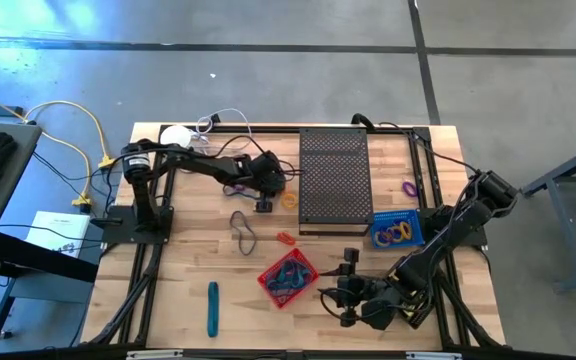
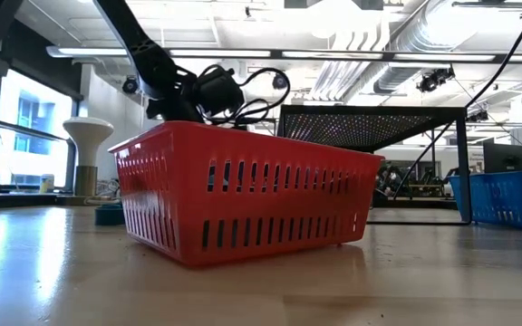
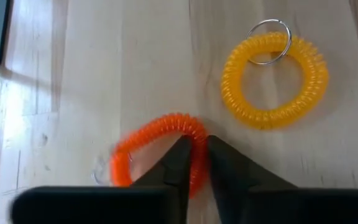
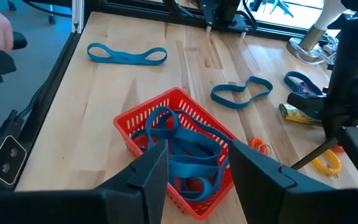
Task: Pick & Place Office Desk Supplies
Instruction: Put the orange spring keychain into the blue basket
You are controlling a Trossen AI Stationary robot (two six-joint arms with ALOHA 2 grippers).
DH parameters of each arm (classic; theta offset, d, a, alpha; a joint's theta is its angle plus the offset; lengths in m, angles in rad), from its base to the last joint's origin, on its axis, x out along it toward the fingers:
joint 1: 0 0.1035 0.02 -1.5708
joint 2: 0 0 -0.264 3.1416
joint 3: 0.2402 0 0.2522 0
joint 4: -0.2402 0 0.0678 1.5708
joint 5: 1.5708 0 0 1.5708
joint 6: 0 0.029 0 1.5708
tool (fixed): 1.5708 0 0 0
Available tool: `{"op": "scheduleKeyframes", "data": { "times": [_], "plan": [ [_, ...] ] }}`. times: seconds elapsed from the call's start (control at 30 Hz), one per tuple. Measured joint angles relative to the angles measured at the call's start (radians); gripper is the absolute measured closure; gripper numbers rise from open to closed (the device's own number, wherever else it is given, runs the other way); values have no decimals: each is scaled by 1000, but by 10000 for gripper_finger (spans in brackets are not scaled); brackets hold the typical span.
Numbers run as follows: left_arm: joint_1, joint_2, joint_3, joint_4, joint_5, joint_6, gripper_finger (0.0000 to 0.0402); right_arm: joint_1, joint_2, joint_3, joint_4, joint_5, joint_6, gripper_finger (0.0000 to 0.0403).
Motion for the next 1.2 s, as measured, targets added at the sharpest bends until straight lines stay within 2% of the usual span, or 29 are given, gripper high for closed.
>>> {"op": "scheduleKeyframes", "data": {
  "times": [0.07,0.3,0.57,0.67,0.77,0.9,1.0,1.2],
  "plan": [
    [-7,0,0,-2,-16,-1,388,0,0,0,2,1,0,247],
    [-64,-20,-3,-11,-105,-28,397,0,0,0,16,-2,12,247],
    [-240,-184,-6,-137,-297,-45,399,3,0,0,32,-31,66,247],
    [-334,-256,-6,-194,-316,-78,400,10,0,0,33,-31,88,247],
    [-459,-335,-6,-185,-360,-115,400,17,0,0,36,-29,92,247],
    [-644,-432,-6,-181,-427,-127,400,16,0,0,38,-32,176,247],
    [-773,-494,-4,-123,-471,-165,400,15,0,0,44,-57,232,247],
    [-973,-523,-4,36,-469,-208,400,16,2,0,147,-107,294,247]
  ]
}}
